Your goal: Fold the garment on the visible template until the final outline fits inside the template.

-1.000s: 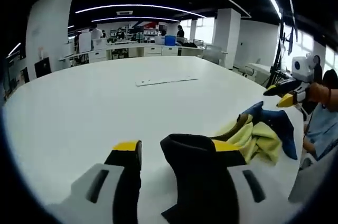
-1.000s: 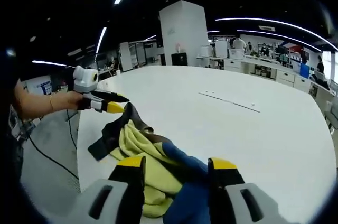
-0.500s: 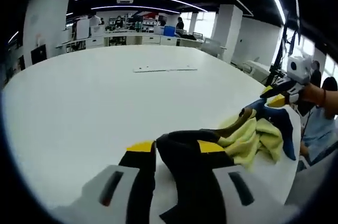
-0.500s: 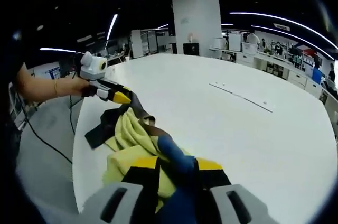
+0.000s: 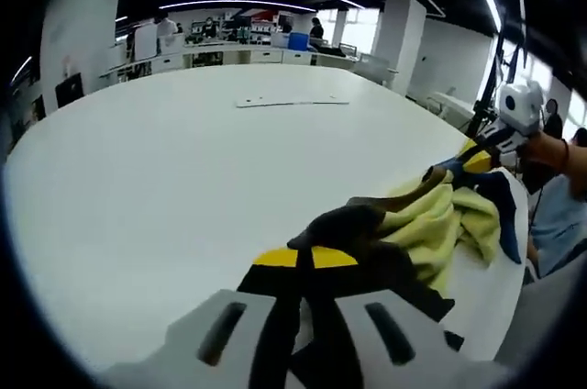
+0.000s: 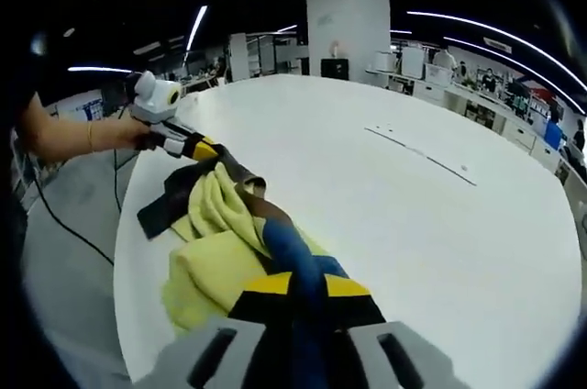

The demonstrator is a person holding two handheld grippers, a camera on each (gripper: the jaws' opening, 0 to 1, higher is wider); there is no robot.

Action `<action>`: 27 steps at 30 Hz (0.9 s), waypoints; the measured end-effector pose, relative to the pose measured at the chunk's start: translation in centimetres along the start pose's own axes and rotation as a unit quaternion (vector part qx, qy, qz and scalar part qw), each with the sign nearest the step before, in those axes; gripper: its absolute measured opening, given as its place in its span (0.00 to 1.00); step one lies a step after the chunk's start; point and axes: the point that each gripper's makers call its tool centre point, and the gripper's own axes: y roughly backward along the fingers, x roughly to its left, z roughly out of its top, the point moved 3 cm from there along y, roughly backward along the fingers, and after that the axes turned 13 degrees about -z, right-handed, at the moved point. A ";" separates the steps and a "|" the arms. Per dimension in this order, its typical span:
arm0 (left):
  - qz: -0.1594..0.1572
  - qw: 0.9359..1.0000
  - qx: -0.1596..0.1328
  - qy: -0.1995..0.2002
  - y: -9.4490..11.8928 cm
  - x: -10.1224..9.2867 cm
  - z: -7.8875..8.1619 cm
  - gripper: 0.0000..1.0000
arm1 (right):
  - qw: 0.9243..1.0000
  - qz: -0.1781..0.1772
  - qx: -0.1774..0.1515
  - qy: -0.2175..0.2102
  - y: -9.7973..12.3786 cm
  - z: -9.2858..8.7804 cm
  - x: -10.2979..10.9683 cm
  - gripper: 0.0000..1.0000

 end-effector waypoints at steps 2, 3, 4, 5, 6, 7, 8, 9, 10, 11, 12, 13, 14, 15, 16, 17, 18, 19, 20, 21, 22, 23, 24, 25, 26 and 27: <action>0.000 1.000 0.006 -0.004 0.0 0.0 -0.1 0.00 | 1.000 -0.003 0.014 0.008 -0.2 -0.5 0.0 0.04; 0.000 1.000 0.007 -0.005 0.0 0.0 -0.1 0.00 | 1.000 -0.001 0.015 0.006 -0.3 -0.7 0.1 0.01; -0.001 1.000 0.008 -0.007 0.0 0.0 -0.1 0.00 | 1.000 0.000 0.018 0.002 -0.3 -0.8 0.1 0.00; -0.001 1.000 0.009 -0.007 0.0 0.0 -0.1 0.00 | 1.000 -0.004 0.019 -0.001 -0.2 -0.8 0.1 0.00; -0.001 1.000 0.010 -0.008 0.1 -0.1 -0.1 0.00 | 1.000 -0.008 0.013 0.001 -0.2 -0.7 0.0 0.00; -0.001 1.000 0.012 -0.009 0.1 -0.1 -0.1 0.00 | 1.000 -0.010 0.012 0.000 -0.1 -0.6 0.0 0.00; 0.000 1.000 0.012 -0.011 0.2 -0.2 -0.1 0.00 | 1.000 -0.012 0.011 -0.001 0.0 -0.5 0.0 0.00; 0.001 1.000 0.011 -0.015 0.3 -0.2 0.0 0.00 | 1.000 -0.014 0.008 -0.002 0.2 -0.4 0.0 0.00; 0.007 1.000 0.010 -0.022 0.5 -0.2 0.2 0.00 | 1.000 -0.017 0.004 -0.002 0.4 -0.1 0.0 0.00; 0.014 0.999 0.007 -0.031 0.8 -0.3 0.6 0.00 | 1.000 -0.019 0.001 -0.003 0.5 0.0 0.0 0.00; 0.015 0.999 0.002 -0.035 1.0 -0.4 0.9 0.00 | 1.000 -0.021 -0.006 -0.006 0.8 0.4 0.0 0.00; 0.021 0.999 -0.003 -0.044 1.2 -0.5 1.3 0.00 | 1.000 -0.025 -0.011 -0.009 1.0 0.7 -0.1 0.00; 0.024 0.999 -0.003 -0.046 1.3 -0.6 1.5 0.00 | 1.000 -0.026 -0.015 -0.010 1.2 0.9 -0.2 0.00; 0.027 0.998 -0.005 -0.051 1.5 -0.6 1.9 0.00 | 0.999 -0.028 -0.019 -0.011 1.5 1.2 -0.3 0.00; 0.029 0.998 -0.010 -0.052 1.7 -0.8 2.3 0.00 | 0.999 -0.032 -0.024 -0.012 1.6 1.5 -0.5 0.00; 0.031 0.998 -0.017 -0.052 1.8 -0.9 2.6 0.00 | 0.999 -0.036 -0.028 -0.012 2.0 1.8 -0.7 0.00; 0.030 0.998 -0.029 -0.050 2.0 -1.1 3.3 0.00 | 0.999 -0.037 -0.031 -0.012 2.2 2.0 -0.8 0.00; 0.033 0.997 -0.037 -0.056 2.2 -1.2 3.9 0.00 | 0.999 -0.039 -0.034 -0.013 2.3 2.2 -0.9 0.00; 0.036 0.997 -0.041 -0.059 2.4 -1.2 4.3 0.00 | 0.998 -0.042 -0.039 -0.016 2.5 2.5 -1.1 0.00; 0.037 0.996 -0.046 -0.063 2.4 -1.2 4.8 0.00 | 0.998 -0.042 -0.043 -0.018 2.7 2.9 -1.3 0.00; 0.037 0.996 -0.056 -0.065 2.5 -1.4 5.5 0.00 | 0.998 -0.043 -0.047 -0.021 2.9 3.1 -1.5 0.00; 0.037 0.996 -0.058 -0.065 2.5 -1.5 5.7 0.00 | 0.997 -0.046 -0.052 -0.024 3.1 3.5 -1.8 0.00; 0.035 0.995 -0.066 -0.069 2.5 -1.6 6.3 0.00 | 0.997 -0.048 -0.054 -0.025 3.2 3.8 -1.9 0.00; 0.035 0.994 -0.070 -0.072 2.5 -1.7 6.8 0.00 | 0.997 -0.053 -0.059 -0.025 3.4 4.2 -2.3 0.00; 0.034 0.994 -0.073 -0.075 2.4 -1.8 7.3 0.00 | 0.996 -0.056 -0.062 -0.022 3.5 4.4 -2.5 0.00; 0.033 0.993 -0.077 -0.079 2.3 -1.9 7.7 0.00 | 0.996 -0.058 -0.064 -0.018 3.6 4.6 -2.8 0.00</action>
